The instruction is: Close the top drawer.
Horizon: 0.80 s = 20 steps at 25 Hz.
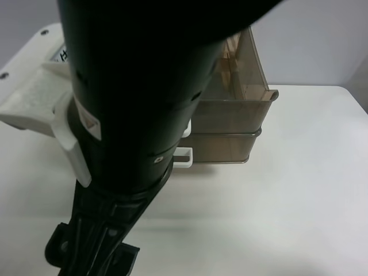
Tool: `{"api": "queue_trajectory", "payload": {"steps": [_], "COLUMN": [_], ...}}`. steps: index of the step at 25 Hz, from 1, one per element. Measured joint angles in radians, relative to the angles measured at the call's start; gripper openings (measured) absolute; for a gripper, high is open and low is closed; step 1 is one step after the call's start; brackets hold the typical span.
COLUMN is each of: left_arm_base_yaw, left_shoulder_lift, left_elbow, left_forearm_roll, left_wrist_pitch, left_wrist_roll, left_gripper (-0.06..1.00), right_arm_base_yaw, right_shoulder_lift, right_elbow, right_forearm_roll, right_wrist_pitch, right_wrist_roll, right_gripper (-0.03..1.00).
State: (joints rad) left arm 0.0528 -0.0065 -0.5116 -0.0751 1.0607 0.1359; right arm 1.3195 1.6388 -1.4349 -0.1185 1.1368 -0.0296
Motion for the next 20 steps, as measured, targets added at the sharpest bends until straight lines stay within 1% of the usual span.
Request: {"api": "queue_trajectory", "payload": {"steps": [5, 14, 19, 20], "left_arm_base_yaw": [0.0, 0.0, 0.0, 0.0], "left_shoulder_lift": [0.0, 0.0, 0.0, 0.0], "left_elbow": [0.0, 0.0, 0.0, 0.0], "left_forearm_roll": [0.0, 0.0, 0.0, 0.0], "left_wrist_pitch": [0.0, 0.0, 0.0, 0.0], "left_wrist_roll": [0.0, 0.0, 0.0, 0.0], "left_gripper": [0.99, 0.99, 0.99, 0.99], "right_arm_base_yaw": [-0.007, -0.112, -0.117, -0.117], "right_shoulder_lift": [0.056, 0.06, 0.06, 0.06], "right_elbow": [0.0, 0.0, 0.0, 0.0], "right_forearm_roll": [-0.06, -0.065, -0.095, -0.117], "right_wrist_pitch": [0.015, 0.015, 0.015, 0.008], "right_wrist_roll": [0.016, 0.016, 0.016, 0.016], "right_gripper": [0.99, 0.99, 0.99, 0.99]}}
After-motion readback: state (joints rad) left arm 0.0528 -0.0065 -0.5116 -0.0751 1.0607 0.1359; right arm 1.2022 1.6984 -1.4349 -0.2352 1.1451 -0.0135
